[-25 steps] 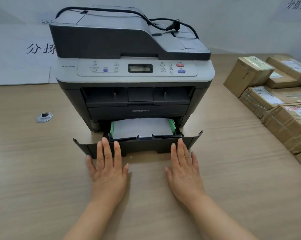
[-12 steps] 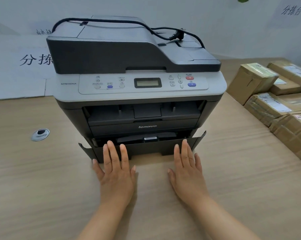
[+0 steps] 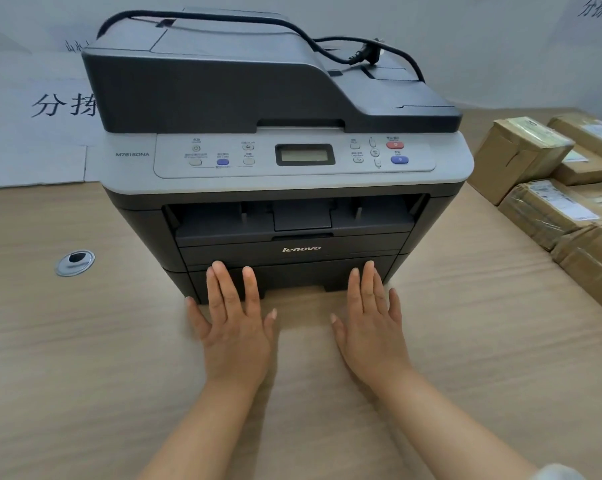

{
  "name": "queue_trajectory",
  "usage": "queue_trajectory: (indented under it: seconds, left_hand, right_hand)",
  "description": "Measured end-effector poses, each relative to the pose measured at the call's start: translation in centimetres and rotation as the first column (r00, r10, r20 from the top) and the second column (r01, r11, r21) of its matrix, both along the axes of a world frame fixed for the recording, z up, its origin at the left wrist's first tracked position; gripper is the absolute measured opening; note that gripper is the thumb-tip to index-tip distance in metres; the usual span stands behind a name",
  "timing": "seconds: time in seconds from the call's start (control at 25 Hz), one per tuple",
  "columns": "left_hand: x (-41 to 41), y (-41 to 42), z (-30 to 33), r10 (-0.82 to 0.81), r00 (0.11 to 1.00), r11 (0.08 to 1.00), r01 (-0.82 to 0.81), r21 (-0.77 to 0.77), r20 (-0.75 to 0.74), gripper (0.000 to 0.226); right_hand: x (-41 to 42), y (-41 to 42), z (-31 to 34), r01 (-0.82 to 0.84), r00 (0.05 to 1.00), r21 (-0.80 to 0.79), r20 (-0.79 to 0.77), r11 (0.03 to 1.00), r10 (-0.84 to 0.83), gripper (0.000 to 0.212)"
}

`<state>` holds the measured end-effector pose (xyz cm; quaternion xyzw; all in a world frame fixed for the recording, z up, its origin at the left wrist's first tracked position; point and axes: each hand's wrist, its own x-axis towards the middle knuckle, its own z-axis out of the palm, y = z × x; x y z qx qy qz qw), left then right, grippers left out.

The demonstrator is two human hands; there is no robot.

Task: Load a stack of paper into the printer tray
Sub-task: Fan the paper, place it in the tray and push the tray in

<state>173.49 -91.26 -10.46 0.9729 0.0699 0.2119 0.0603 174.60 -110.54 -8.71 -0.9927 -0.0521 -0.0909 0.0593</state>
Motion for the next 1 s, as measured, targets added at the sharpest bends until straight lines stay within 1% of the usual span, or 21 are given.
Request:
queue_trajectory:
  seconds: [0.2, 0.32, 0.48, 0.6, 0.68, 0.76, 0.88, 1.0]
  left_hand:
    - [0.2, -0.1, -0.2, 0.002, 1.000, 1.000, -0.002, 0.013, -0.011, 0.072]
    - [0.1, -0.1, 0.2, 0.025, 0.999, 1.000, -0.025, 0.010, -0.023, 0.072]
    - [-0.3, -0.2, 1.3, 0.032, 0.996, 0.999, -0.029, 0.029, -0.082, 0.072]
    - [-0.8, -0.3, 2.3, 0.051, 0.984, 0.999, -0.049, 0.019, -0.170, 0.070]
    - [-1.2, -0.5, 3.6, 0.034, 0.963, 0.999, -0.032, 0.012, -0.267, 0.071]
    - [-1.7, -0.7, 5.3, 0.019, 0.923, 0.999, -0.032, -0.028, -0.385, 0.069]
    - [-2.7, -0.8, 8.0, 0.000, 0.868, 1.000, -0.005, -0.009, -0.497, 0.067]
    - [-3.5, -0.6, 10.8, -0.049, 0.777, 0.998, 0.066, 0.005, -0.628, 0.065]
  right_hand:
    - [0.0, 0.4, 0.3, 0.014, 0.999, -0.002, -0.040, 1.000, -0.014, 0.073]
    - [0.0, 0.4, 1.1, 0.000, 0.995, 0.049, -0.101, 0.999, 0.005, 0.075]
    - [-0.5, 0.4, 2.3, -0.008, 0.988, 0.058, -0.152, 0.998, 0.017, 0.075]
    - [-0.8, 0.1, 3.4, -0.012, 0.987, 0.058, -0.161, 0.998, 0.021, 0.073]
    - [-1.0, -0.2, 4.3, -0.013, 0.980, 0.029, -0.196, 0.999, 0.019, 0.073]
    - [-1.3, -0.4, 5.5, -0.023, 0.974, -0.014, -0.224, 1.000, 0.020, 0.072]
    - [-1.8, -0.6, 7.1, -0.060, 0.969, -0.039, -0.241, 0.997, 0.049, 0.072]
    - [-2.9, -0.9, 9.2, -0.109, 0.966, -0.078, -0.245, 0.991, 0.087, 0.072]
